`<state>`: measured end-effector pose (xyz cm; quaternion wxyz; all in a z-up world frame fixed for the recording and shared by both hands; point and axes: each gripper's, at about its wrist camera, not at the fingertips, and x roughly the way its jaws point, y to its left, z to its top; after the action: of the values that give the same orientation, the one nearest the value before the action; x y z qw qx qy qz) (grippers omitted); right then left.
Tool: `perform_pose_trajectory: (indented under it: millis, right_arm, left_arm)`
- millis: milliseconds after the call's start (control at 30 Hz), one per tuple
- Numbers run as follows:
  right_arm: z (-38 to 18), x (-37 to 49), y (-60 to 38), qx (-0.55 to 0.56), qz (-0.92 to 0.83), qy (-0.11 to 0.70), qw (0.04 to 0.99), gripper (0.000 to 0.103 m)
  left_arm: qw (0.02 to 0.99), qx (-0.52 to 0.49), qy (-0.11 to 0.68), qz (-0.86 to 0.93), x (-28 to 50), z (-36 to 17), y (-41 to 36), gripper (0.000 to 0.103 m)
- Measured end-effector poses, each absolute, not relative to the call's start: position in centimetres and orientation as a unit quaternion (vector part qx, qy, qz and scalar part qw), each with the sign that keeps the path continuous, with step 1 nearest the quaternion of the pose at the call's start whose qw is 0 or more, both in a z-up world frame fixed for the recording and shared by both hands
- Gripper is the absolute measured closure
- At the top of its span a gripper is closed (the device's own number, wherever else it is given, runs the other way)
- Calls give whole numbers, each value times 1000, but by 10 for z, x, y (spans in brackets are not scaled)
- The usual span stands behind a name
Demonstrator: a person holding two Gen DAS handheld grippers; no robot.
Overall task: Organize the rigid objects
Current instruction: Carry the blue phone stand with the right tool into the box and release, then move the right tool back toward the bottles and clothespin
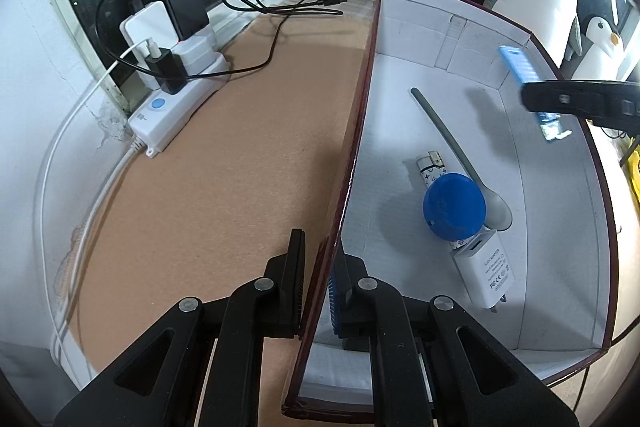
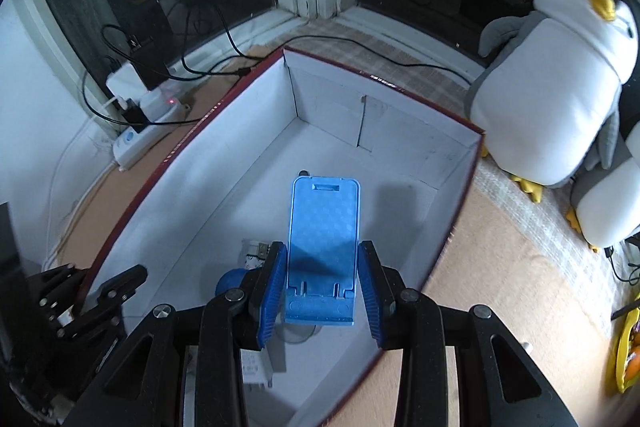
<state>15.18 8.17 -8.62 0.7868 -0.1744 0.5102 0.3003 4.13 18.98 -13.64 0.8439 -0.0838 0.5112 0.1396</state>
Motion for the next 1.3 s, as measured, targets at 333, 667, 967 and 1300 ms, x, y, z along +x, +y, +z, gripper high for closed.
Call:
perform_pose_trajectory:
  millis: [333,667,967,1300]
  right_arm:
    - [-108,167,98,-192,284,522,781,70]
    - [-112,170,97,-188,279,526,781,70]
    - [-108,165,101,-190,287,516,784,63]
    - [-82,152,72,-142,300,506,796,63]
  left_arm:
    - [844,-86,511,139,41,-137,190,94]
    - [844,-86,511,139,41,-137,190,94]
    - [844,-86,511,139,42,-137,190,94]
    - [842,-82,514,139,42,-137,189,94]
